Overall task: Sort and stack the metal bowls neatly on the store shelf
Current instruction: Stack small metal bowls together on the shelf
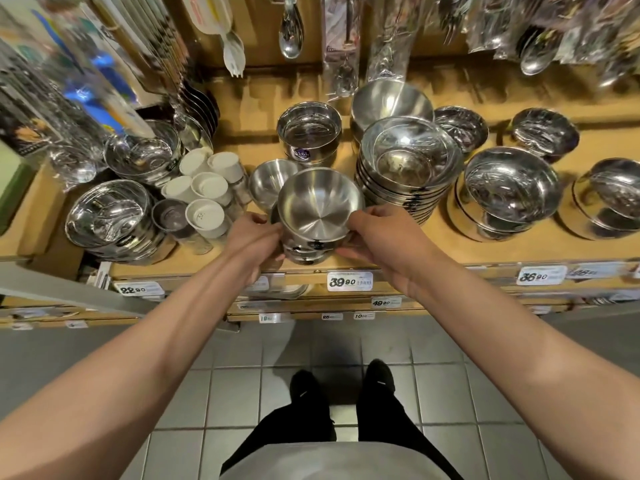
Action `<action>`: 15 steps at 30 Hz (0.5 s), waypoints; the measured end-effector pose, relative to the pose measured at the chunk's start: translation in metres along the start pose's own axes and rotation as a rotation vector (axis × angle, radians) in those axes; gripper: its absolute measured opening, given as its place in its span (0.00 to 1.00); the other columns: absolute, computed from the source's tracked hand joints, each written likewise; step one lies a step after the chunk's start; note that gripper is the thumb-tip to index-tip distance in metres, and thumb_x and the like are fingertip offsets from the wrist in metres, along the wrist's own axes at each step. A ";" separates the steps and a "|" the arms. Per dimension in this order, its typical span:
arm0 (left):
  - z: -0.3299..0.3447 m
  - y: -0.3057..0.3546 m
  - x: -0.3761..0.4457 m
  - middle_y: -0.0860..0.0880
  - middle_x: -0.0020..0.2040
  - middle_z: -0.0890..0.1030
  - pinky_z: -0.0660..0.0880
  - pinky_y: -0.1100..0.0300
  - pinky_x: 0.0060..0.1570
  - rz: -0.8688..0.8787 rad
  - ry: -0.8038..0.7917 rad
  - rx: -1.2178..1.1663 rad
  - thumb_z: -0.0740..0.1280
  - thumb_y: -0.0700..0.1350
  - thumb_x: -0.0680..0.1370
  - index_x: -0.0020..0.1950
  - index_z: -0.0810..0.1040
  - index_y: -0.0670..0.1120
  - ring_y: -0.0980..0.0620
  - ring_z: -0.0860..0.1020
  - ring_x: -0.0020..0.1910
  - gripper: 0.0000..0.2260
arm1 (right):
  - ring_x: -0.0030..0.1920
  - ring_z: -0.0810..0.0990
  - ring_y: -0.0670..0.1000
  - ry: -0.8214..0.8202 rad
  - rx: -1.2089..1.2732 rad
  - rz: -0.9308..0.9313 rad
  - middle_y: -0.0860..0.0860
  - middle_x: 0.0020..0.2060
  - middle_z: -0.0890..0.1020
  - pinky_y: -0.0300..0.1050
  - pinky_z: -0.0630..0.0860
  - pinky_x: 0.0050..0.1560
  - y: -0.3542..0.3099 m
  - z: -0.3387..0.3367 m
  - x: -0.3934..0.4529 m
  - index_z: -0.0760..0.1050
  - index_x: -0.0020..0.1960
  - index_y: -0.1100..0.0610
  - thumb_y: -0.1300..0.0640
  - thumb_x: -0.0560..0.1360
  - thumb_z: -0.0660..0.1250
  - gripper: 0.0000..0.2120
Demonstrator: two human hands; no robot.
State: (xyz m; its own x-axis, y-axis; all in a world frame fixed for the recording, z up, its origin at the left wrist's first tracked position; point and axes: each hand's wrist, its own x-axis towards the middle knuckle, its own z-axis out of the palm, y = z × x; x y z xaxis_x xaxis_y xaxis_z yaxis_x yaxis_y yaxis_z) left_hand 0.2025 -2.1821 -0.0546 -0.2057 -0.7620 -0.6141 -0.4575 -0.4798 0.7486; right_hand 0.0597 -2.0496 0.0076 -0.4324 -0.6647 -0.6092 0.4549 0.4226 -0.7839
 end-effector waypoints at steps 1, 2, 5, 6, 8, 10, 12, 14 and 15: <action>-0.001 0.002 -0.002 0.35 0.49 0.85 0.84 0.39 0.49 0.009 0.012 0.015 0.73 0.37 0.77 0.56 0.74 0.41 0.41 0.85 0.39 0.11 | 0.46 0.86 0.57 0.001 -0.008 0.003 0.69 0.57 0.82 0.40 0.84 0.38 0.001 0.001 0.001 0.76 0.59 0.73 0.65 0.79 0.66 0.12; -0.002 0.005 -0.004 0.36 0.49 0.85 0.83 0.37 0.49 0.030 0.033 0.049 0.74 0.38 0.76 0.53 0.74 0.43 0.39 0.85 0.40 0.11 | 0.46 0.86 0.57 0.003 -0.015 0.006 0.70 0.57 0.82 0.41 0.85 0.40 0.001 0.002 0.001 0.76 0.59 0.73 0.65 0.79 0.66 0.12; -0.005 0.007 -0.007 0.41 0.45 0.86 0.85 0.49 0.40 0.080 0.070 0.154 0.76 0.39 0.75 0.47 0.75 0.46 0.45 0.86 0.36 0.10 | 0.47 0.87 0.59 0.004 -0.028 0.018 0.69 0.57 0.82 0.44 0.86 0.43 0.001 0.002 0.004 0.76 0.59 0.71 0.66 0.79 0.65 0.11; -0.006 0.007 -0.007 0.41 0.45 0.86 0.85 0.52 0.38 0.072 0.061 0.140 0.76 0.38 0.74 0.46 0.75 0.46 0.47 0.84 0.34 0.10 | 0.48 0.87 0.59 0.001 -0.026 0.022 0.68 0.57 0.83 0.44 0.86 0.42 0.000 0.003 0.004 0.77 0.59 0.70 0.65 0.79 0.66 0.10; -0.007 0.007 -0.008 0.39 0.47 0.85 0.85 0.55 0.37 0.035 0.033 0.065 0.75 0.37 0.75 0.49 0.75 0.43 0.47 0.84 0.34 0.10 | 0.48 0.86 0.59 0.000 -0.009 0.025 0.68 0.57 0.83 0.42 0.85 0.40 -0.002 0.004 0.004 0.77 0.58 0.69 0.66 0.79 0.66 0.09; -0.007 0.008 -0.010 0.37 0.50 0.84 0.85 0.55 0.34 0.013 0.036 0.023 0.73 0.35 0.76 0.56 0.75 0.42 0.46 0.85 0.34 0.12 | 0.48 0.86 0.59 0.002 0.006 0.028 0.69 0.57 0.82 0.42 0.85 0.40 -0.003 0.005 0.004 0.77 0.56 0.69 0.65 0.79 0.66 0.08; -0.005 0.007 -0.010 0.38 0.53 0.83 0.84 0.57 0.33 0.011 0.043 0.021 0.72 0.34 0.77 0.63 0.75 0.43 0.46 0.86 0.37 0.16 | 0.49 0.87 0.59 0.000 0.016 0.031 0.69 0.57 0.82 0.42 0.85 0.40 -0.004 0.005 0.005 0.77 0.55 0.68 0.65 0.79 0.66 0.07; -0.002 0.008 -0.011 0.39 0.55 0.83 0.83 0.59 0.33 0.015 0.031 0.008 0.72 0.35 0.77 0.63 0.75 0.46 0.45 0.86 0.41 0.16 | 0.52 0.86 0.61 -0.001 0.019 0.035 0.69 0.58 0.82 0.42 0.85 0.40 -0.005 0.004 0.006 0.77 0.56 0.68 0.65 0.79 0.67 0.08; 0.000 0.008 -0.011 0.39 0.56 0.83 0.83 0.59 0.33 0.016 0.021 0.001 0.72 0.35 0.77 0.60 0.75 0.47 0.44 0.86 0.42 0.14 | 0.53 0.86 0.62 0.000 0.021 0.038 0.69 0.58 0.82 0.42 0.85 0.41 -0.005 0.004 0.007 0.77 0.57 0.69 0.65 0.79 0.67 0.09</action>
State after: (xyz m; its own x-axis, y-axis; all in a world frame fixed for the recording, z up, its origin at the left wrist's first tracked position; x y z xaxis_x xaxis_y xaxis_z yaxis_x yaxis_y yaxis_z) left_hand 0.2015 -2.1772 -0.0416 -0.1947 -0.7789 -0.5962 -0.4554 -0.4666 0.7583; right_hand 0.0578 -2.0588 0.0077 -0.4146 -0.6483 -0.6385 0.4870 0.4346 -0.7575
